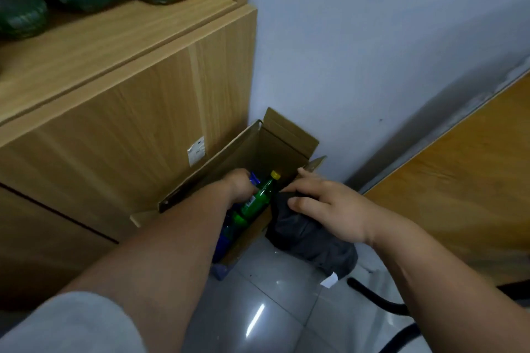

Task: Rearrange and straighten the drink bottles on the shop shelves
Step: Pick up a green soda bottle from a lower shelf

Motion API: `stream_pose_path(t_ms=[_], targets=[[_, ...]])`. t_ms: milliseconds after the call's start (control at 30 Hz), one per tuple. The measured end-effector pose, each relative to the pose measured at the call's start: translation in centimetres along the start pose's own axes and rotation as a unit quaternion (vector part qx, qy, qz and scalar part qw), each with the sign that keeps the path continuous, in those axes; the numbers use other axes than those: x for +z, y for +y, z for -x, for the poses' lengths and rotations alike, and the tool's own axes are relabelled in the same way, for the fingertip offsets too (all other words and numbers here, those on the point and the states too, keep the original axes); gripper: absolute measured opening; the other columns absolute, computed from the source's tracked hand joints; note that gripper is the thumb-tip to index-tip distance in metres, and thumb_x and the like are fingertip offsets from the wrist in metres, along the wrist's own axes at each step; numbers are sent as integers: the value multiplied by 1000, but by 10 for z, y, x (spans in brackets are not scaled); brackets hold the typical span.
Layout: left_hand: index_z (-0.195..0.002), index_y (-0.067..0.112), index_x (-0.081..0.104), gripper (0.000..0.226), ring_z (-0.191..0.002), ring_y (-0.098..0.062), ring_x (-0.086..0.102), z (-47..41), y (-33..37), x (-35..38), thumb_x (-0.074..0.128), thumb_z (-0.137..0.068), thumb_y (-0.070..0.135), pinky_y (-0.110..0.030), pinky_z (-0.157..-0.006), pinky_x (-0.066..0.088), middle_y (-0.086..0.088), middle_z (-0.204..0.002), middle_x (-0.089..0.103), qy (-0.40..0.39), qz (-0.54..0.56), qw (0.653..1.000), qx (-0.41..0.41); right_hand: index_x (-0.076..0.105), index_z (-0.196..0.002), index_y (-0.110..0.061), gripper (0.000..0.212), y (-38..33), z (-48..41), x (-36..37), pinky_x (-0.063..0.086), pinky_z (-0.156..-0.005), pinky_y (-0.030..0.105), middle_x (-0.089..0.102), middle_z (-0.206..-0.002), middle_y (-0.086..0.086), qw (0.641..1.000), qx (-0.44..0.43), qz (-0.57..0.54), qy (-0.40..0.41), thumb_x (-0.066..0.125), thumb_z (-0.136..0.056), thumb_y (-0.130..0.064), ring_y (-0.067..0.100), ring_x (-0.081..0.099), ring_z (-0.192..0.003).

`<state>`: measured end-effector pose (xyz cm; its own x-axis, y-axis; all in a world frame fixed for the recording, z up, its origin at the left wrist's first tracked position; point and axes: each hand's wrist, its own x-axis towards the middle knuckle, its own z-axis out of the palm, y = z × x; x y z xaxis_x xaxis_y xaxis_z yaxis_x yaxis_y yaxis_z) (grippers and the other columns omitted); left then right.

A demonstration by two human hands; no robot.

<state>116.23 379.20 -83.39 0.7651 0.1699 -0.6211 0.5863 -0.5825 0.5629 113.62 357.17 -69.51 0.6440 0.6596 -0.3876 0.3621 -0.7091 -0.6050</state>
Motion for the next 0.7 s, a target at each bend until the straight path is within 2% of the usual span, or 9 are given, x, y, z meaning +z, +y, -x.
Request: stream_pose_path(t_ms=[67, 133, 233, 300, 433, 567, 700], targets=[[-145, 15, 49, 53, -105, -21, 58, -23, -4, 11, 69, -97, 26, -39, -96, 51, -10, -134, 59, -19, 0, 1000, 0, 62, -137, -36, 35, 1, 5, 7, 0, -127, 53, 46, -154, -16, 1000, 5, 13, 16, 48, -105, -43, 6, 2, -157], [-152, 17, 43, 64, -121, -27, 57, -41, -11, 23, 71, -96, 27, -39, -100, 49, -11, -145, 53, -44, 32, 999, 8, 61, -133, -44, 32, 1, 10, 14, -8, -125, 56, 43, -152, -24, 1000, 15, 13, 24, 48, -104, -47, 4, -5, -156], [-154, 20, 41, 71, -133, -31, 53, -62, -25, 35, 76, -93, 27, -42, -107, 48, -13, -153, 48, -63, 72, 995, 9, 61, -129, -49, 38, 4, 16, 19, -11, -124, 56, 39, -144, -34, 999, 31, 6, 26, 44, -98, -60, -1, -8, -155], [-155, 21, 42, 73, -135, -32, 51, -73, -31, 42, 77, -92, 30, -44, -109, 47, -13, -155, 46, -66, 71, 995, 11, 62, -127, -50, 39, 5, 18, 18, -11, -124, 57, 39, -142, -37, 999, 35, 2, 33, 42, -94, -60, -1, -8, -155], [-157, 23, 38, 78, -135, -32, 51, -89, -33, 53, 77, -90, 33, -47, -111, 46, -13, -154, 48, -74, 70, 994, 32, 62, -123, -51, 24, 6, 15, 17, -10, -123, 59, 37, -139, -39, 998, 45, -17, 41, 50, -103, -50, -2, -11, -154], [-158, 22, 34, 80, -138, -32, 49, -98, -30, 61, 77, -91, 26, -37, -111, 42, -13, -155, 47, -49, -17, 997, 50, 65, -125, -46, 33, 7, 10, 20, -1, -125, 60, 41, -143, -35, 997, 36, -33, 59, 49, -97, -54, 1, -10, -156], [-159, 21, 33, 79, -137, -32, 50, -88, -26, 51, 76, -92, 25, -36, -109, 42, -13, -153, 50, -16, -13, 997, 72, 69, -126, -37, 28, 10, 1, 18, 8, -127, 48, 49, -148, -19, 996, 5, -43, 78, 55, -103, -43, 9, -3, -158]])
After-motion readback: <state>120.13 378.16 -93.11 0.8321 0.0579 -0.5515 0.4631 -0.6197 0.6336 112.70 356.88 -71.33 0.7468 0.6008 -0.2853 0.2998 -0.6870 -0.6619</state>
